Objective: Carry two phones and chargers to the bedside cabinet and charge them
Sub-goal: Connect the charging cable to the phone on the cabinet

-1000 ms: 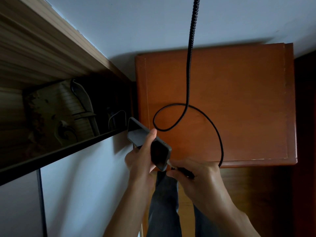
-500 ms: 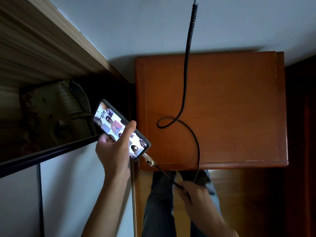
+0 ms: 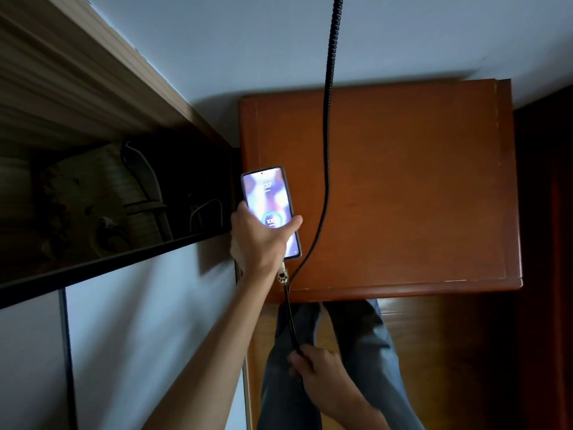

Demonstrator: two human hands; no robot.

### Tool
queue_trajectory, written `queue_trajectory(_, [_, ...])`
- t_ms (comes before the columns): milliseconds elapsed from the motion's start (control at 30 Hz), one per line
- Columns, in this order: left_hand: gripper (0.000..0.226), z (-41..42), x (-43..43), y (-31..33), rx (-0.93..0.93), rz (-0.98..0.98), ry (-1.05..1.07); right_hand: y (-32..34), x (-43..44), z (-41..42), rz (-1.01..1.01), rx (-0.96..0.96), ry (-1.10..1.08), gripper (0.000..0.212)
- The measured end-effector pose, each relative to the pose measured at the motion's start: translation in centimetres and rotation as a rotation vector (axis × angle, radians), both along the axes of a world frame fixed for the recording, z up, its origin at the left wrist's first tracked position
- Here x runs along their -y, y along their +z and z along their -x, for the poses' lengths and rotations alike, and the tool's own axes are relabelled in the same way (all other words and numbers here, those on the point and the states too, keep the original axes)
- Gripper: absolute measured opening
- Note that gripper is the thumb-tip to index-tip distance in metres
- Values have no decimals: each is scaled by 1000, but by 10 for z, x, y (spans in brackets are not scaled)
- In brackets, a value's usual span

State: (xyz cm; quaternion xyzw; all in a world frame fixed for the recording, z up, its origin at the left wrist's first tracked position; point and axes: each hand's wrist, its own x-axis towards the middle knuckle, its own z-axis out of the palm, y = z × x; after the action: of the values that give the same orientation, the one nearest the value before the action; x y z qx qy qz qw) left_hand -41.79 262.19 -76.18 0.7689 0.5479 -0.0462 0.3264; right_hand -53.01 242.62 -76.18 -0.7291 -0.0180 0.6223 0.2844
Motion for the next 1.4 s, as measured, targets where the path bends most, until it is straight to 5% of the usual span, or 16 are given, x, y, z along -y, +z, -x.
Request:
queue_trajectory(233, [87, -23, 12, -23, -39, -113, -220, -10, -6, -16, -53, 241, -16, 14])
queue_trajectory(400, [95, -24, 14, -28, -110, -163, -303, -7, -8, -62, 25, 532, -298, 22])
queue_trajectory(533, [101, -24, 20, -26, -150, -188, -311, -10, -13, -93, -86, 446, -218, 30])
queue_trajectory(700, [87, -10, 13, -25, -111, -227, -379, -13, -20, -94, -176, 427, -102, 13])
queue_trajectory(1033, [19, 75, 22, -11, 429, -85, -458, 11, 3, -88, -111, 526, -303, 4])
queue_trajectory(1233, [30, 128, 81, -6, 307, 316, -636, 38, 2, -85, -188, 551, -206, 8])
queue_trajectory(1400, [20, 141, 95, 0, 353, 329, -398, 63, -7, -79, -283, 686, -103, 14])
